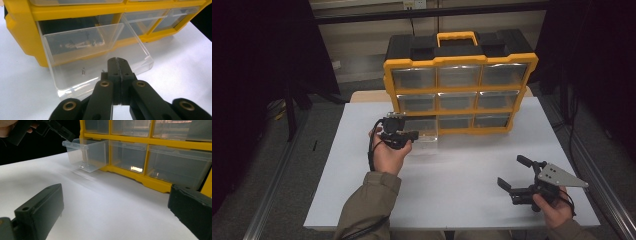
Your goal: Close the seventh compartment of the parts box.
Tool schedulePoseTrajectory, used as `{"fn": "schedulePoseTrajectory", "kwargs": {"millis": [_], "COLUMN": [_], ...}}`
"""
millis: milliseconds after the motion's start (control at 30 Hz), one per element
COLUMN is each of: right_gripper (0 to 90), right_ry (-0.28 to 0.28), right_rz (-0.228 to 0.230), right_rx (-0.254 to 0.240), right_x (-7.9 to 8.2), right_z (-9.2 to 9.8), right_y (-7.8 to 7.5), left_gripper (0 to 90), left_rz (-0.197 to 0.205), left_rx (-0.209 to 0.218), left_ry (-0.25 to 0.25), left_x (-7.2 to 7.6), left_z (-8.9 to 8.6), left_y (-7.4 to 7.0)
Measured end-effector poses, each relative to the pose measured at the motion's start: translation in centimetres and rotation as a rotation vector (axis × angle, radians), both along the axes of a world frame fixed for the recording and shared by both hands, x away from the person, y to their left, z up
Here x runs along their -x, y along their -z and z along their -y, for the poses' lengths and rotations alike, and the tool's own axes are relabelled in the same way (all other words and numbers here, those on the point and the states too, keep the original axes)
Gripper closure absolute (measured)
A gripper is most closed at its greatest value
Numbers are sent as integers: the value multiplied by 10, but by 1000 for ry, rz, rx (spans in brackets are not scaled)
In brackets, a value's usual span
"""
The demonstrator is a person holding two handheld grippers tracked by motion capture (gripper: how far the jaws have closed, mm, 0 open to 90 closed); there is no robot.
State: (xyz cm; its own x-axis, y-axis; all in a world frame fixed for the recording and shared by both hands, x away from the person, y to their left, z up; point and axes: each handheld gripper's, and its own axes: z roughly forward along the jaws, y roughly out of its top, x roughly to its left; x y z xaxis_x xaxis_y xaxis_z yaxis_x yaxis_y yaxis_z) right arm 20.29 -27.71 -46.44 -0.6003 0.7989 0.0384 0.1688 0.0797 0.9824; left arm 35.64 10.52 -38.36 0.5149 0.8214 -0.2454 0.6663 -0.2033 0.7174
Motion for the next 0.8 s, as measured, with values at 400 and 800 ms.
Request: {"fn": "schedulePoseTrajectory", "kwargs": {"millis": [400,800], "right_gripper": [2,2], "right_ry": [1,1], "right_rz": [3,4], "right_rx": [4,4], "right_x": [0,0], "right_z": [0,0], "right_y": [0,0], "left_gripper": [900,900], "left_rz": [-9,-18], "left_rx": [3,-10], "left_ry": [9,18], "left_x": [4,8], "left_z": [0,4], "left_y": [5,11]}}
